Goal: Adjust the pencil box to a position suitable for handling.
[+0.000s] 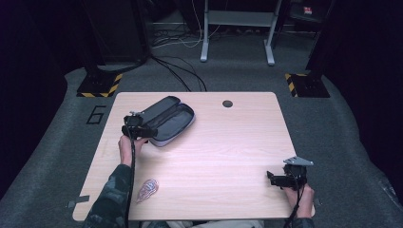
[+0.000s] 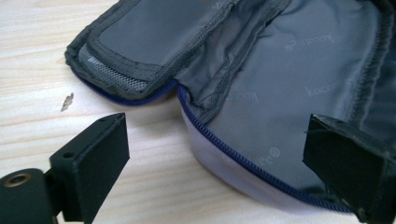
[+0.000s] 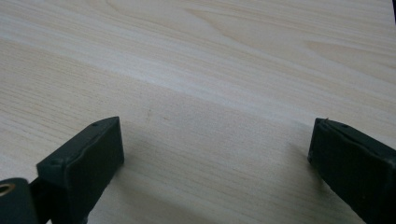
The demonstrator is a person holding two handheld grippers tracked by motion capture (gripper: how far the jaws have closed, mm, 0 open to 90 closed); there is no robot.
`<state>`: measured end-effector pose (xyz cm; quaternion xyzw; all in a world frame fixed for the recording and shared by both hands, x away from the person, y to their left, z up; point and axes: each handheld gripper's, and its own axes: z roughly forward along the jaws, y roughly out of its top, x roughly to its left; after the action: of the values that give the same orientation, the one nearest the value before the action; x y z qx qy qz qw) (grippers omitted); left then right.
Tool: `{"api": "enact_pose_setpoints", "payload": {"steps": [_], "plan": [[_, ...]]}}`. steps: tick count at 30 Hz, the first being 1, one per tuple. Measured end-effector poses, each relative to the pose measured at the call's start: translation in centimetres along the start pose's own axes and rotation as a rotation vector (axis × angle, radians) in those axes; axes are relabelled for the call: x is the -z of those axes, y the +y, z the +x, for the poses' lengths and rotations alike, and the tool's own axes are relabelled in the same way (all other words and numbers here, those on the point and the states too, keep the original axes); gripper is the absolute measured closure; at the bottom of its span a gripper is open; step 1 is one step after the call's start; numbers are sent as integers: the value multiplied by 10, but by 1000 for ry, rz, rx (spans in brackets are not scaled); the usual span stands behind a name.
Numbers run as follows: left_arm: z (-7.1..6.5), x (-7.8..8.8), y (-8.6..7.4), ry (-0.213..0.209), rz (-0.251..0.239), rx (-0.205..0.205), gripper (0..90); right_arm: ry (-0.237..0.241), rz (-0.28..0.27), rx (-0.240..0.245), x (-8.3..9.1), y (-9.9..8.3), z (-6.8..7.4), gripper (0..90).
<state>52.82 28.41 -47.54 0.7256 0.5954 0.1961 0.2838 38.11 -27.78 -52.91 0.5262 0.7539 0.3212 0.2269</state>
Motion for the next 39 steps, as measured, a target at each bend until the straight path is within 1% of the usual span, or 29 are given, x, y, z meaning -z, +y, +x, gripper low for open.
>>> {"api": "enact_pose_setpoints", "payload": {"steps": [3,4,5,6,7,8,9,10,11,13,14,15,16,17,18,19,22,23,24,25,26,27,34,39], "plan": [[-2,-6,2,21,27,-1,147,-1,-3,-6,0,0,0,30],[-3,-6,1,23,43,-2,153,-2,-5,-5,-1,0,0,30],[-3,-7,0,13,43,11,167,-1,-2,-1,0,0,0,31],[-1,-8,0,11,54,1,189,-4,-1,-3,0,0,0,31],[-1,-8,0,11,54,1,224,-4,-1,-3,0,0,0,31],[-1,-10,0,16,59,25,261,-3,-3,-3,0,0,0,31],[-1,-10,0,16,59,25,288,-3,-3,-3,0,0,0,31],[2,-13,-3,-11,67,51,324,-2,-5,-5,0,0,0,34],[3,-14,-4,-26,72,63,348,-2,-1,-2,0,0,0,35],[4,-15,-5,-44,79,64,410,-5,-4,-9,0,0,0,35],[4,-16,-6,-47,74,61,446,-6,-9,-12,0,0,0,36],[3,-16,-6,-55,73,73,467,-7,-8,-11,0,0,0,38],[3,-17,-6,-57,85,57,494,-8,-3,-11,0,0,0,38],[2,-17,-6,-48,86,48,515,-9,-4,-7,0,0,0,38],[0,-18,-6,-38,75,62,529,-7,-4,-11,0,0,0,38],[0,-17,-6,-30,85,54,553,-5,-8,-12,0,0,0,39],[2,-17,-8,-21,89,56,613,-6,-4,-8,0,0,0,43],[2,-17,-8,-21,89,56,632,-7,-6,-14,0,0,0,43],[1,-17,-8,-12,90,54,644,-6,-3,-14,0,0,0,43],[1,-17,-7,-4,100,29,658,-5,-3,-14,0,0,0,44],[1,-17,-7,5,95,30,674,-6,-4,-14,0,0,0,43],[1,-16,-7,6,104,28,688,-6,-4,-14,0,0,0,43],[0,-17,-7,24,99,26,748,-6,-5,-15,0,0,0,44],[-2,-18,-6,25,95,25,781,-6,-6,-15,0,0,0,46]]}}
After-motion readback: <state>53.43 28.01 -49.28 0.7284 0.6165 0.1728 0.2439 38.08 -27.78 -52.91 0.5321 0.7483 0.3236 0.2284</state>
